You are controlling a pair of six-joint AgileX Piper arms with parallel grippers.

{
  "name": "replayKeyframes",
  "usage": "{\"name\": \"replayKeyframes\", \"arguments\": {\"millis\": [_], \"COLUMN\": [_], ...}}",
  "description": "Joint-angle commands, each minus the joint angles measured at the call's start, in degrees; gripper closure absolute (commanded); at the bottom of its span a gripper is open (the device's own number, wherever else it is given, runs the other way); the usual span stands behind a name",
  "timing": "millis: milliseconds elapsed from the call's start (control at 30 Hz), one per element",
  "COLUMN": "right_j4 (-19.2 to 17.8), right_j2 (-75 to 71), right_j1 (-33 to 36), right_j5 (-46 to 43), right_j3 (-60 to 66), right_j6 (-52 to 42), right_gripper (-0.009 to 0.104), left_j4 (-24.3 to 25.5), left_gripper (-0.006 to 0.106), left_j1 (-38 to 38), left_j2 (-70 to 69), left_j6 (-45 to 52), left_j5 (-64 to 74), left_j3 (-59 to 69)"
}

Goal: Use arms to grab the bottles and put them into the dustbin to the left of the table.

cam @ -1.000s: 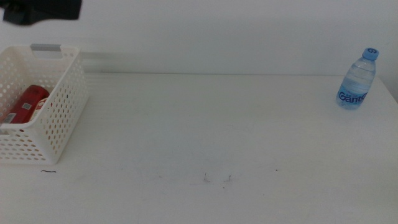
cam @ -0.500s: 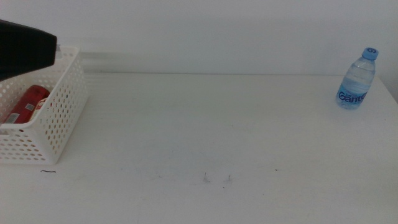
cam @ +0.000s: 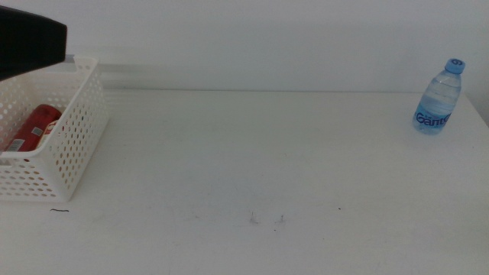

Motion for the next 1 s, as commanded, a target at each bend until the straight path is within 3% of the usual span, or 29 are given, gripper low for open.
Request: {"name": "replayKeyframes", "arguments": {"millis": [0, 100, 233, 367, 467, 733, 967], "right_j4": [-0.5, -2.5, -2.4, -8.1, -9.4, -8.6, -5.1], "right_j2": [-0.3, -0.3, 1.4, 14.2, 27.2, 56.6, 71.3], "right_j1": [-0.3, -0.3, -0.3, -0.3, -0.3, -0.3, -0.3], "right_j5": [-0.5, -0.6, -3.7, -6.8, -11.4, -36.9, -47.3], "right_j3": [0.2, 0.2, 0.2, -3.8, -7.2, -8.4, -8.4], "right_j6": [0.0, -1.9, 2.1, 1.5, 0.0, -3.5, -5.4], "right_gripper": [0.010, 0.010, 0.010, 0.010, 0.010, 0.010, 0.010], "left_j4": [0.1, 0.1, 0.1, 0.1, 0.1, 0.1, 0.1], "left_gripper": [0.007, 0.007, 0.007, 0.007, 0.007, 0.007, 0.007], "left_j1": [-0.4, -0.4, -0.4, -0.4, -0.4, -0.4, -0.4], "left_j2": [-0.1, -0.1, -0.1, -0.1, -0.1, -0.1, -0.1], "left_j6": [-0.4, -0.1, -0.1, -0.1, -0.1, -0.1, 0.0], "left_j5": [-0.7, -0.9, -1.0, -1.1, -1.1, -1.1, -1.1], "left_j3": [0.2, 0.2, 0.2, 0.2, 0.2, 0.2, 0.2]}}
